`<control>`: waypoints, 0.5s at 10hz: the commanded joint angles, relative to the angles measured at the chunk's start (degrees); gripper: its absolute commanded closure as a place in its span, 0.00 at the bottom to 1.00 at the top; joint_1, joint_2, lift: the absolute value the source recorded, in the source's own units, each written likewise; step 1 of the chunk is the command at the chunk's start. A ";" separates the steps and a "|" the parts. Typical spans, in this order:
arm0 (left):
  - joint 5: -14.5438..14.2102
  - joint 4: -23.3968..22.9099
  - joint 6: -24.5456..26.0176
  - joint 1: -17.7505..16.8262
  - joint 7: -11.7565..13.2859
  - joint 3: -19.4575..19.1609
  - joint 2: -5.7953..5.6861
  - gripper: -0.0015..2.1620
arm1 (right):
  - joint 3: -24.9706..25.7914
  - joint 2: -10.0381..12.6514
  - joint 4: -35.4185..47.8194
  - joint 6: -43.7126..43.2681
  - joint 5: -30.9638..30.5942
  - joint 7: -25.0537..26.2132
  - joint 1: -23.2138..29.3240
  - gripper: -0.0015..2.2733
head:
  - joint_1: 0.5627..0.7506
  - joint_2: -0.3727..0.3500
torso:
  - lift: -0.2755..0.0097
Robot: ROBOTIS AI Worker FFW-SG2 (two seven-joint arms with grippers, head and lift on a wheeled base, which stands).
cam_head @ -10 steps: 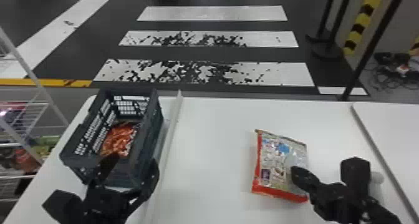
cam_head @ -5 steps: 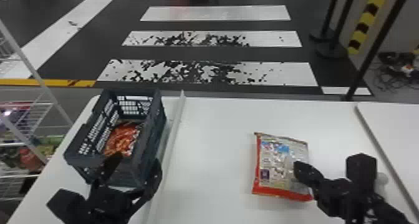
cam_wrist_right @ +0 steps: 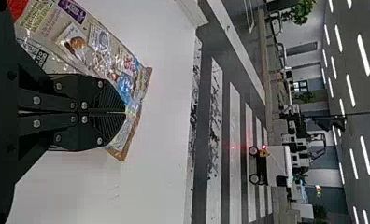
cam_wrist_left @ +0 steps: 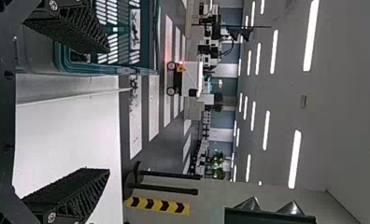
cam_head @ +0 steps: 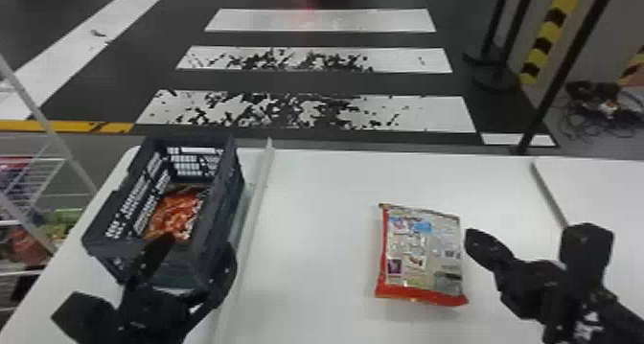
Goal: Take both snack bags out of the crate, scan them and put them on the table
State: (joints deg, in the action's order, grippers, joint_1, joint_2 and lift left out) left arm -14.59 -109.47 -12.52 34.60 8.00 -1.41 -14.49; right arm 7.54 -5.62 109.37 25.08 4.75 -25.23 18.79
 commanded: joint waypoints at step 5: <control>0.00 0.04 -0.18 0.29 0.00 -0.08 0.08 0.04 | 6.69 0.00 3.48 -0.68 2.37 1.32 4.24 0.02 | 0.70 0.49 | 0.64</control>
State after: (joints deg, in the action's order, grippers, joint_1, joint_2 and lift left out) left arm -14.59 -109.48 -12.64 34.82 8.00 -1.44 -14.41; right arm 13.32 -5.62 112.76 24.25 7.33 -23.92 22.72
